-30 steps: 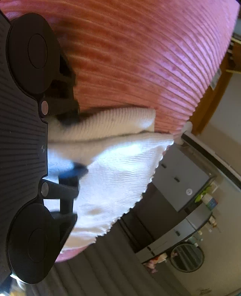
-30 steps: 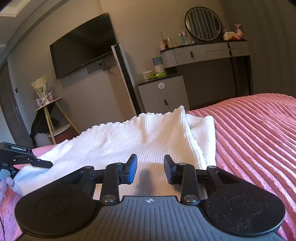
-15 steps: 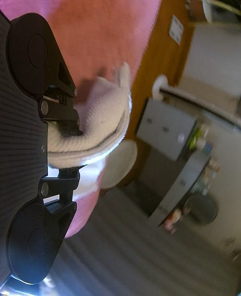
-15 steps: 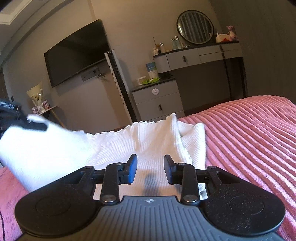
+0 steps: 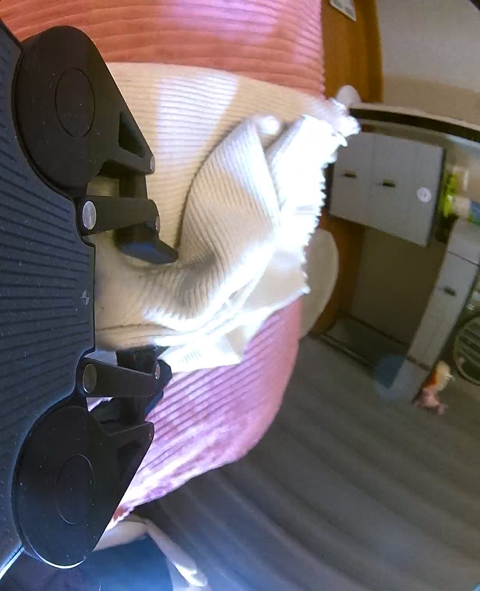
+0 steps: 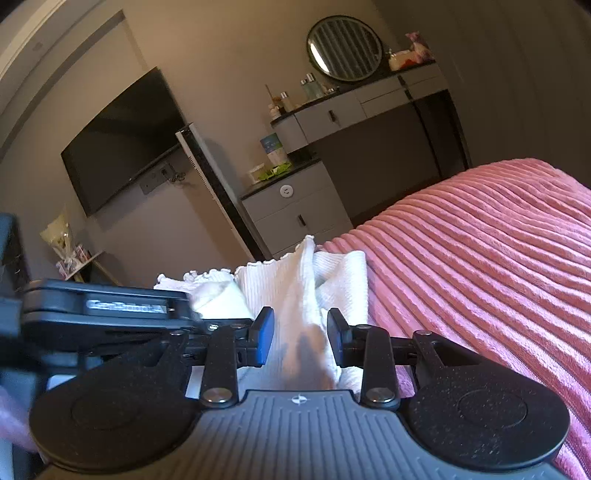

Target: Fold small clothes

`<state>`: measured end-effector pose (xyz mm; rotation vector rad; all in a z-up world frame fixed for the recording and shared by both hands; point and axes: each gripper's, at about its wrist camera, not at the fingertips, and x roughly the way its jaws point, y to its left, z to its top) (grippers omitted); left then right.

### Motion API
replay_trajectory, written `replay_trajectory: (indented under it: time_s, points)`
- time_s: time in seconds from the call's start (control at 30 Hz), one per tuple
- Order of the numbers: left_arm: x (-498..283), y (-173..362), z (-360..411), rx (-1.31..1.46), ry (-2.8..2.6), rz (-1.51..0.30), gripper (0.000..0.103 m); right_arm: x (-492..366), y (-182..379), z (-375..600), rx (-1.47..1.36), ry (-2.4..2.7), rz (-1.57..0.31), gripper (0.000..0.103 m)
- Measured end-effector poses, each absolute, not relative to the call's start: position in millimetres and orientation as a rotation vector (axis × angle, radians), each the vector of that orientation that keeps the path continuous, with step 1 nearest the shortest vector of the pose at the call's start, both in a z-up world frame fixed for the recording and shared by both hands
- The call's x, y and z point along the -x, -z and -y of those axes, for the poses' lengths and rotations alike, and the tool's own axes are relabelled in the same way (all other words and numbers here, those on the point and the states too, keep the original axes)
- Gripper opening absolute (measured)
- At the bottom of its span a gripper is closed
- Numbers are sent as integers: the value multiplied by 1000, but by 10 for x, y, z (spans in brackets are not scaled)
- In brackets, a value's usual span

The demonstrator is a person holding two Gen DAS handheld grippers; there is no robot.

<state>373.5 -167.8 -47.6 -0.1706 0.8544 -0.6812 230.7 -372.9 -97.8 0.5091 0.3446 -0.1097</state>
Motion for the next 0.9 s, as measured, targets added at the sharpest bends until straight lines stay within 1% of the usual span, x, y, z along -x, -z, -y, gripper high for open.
replay_trajectory:
  time_s: [0.03, 0.07, 0.13, 0.23, 0.3, 0.4, 0.43, 0.47, 0.53, 0.6, 0.7, 0.77, 0.83, 0.9]
  points:
    - [-3674, 420, 1624, 184, 689, -837, 58, -2307, 973, 3737, -507, 111, -343, 31]
    - [-3629, 366, 1558, 210, 686, -821, 59, -2309, 968, 3743, -506, 113, -341, 31]
    - [-3494, 288, 1356, 280, 670, -795, 70, -2313, 953, 3751, -507, 110, -335, 31]
    - [-3309, 244, 1063, 346, 599, -761, 74, -2325, 926, 3718, -493, 97, -330, 31]
    - [-3186, 277, 833, 348, 485, -762, 74, -2321, 899, 3683, -480, 88, -326, 31]
    - [-3113, 405, 510, 403, 325, -840, 74, -2336, 857, 3631, -461, 59, -327, 35]
    - [-3097, 471, 404, 439, 292, -877, 74, -2341, 843, 3631, -467, 47, -331, 40]
    - [-3099, 512, 351, 461, 279, -895, 74, -2350, 830, 3655, -499, 21, -338, 48]
    - [-3085, 595, 284, 455, 269, -893, 74, -2380, 803, 3717, -574, -36, -352, 56]
    - [-3040, 631, 262, 406, 240, -854, 74, -2434, 750, 3734, -570, -60, -376, 61]
    - [-3068, 701, 288, 361, 255, -813, 75, -2566, 615, 3689, -504, -82, -419, 65]
    - [-3047, 755, 320, 362, 274, -806, 76, -2719, 519, 3589, -421, -146, -442, 79]
    - [-3020, 753, 303, 365, 288, -799, 77, -2952, 454, 3479, -296, -174, -494, 84]
    - [-3041, 764, 334, 349, 314, -811, 79, -3194, 459, 3425, -232, -197, -570, 89]
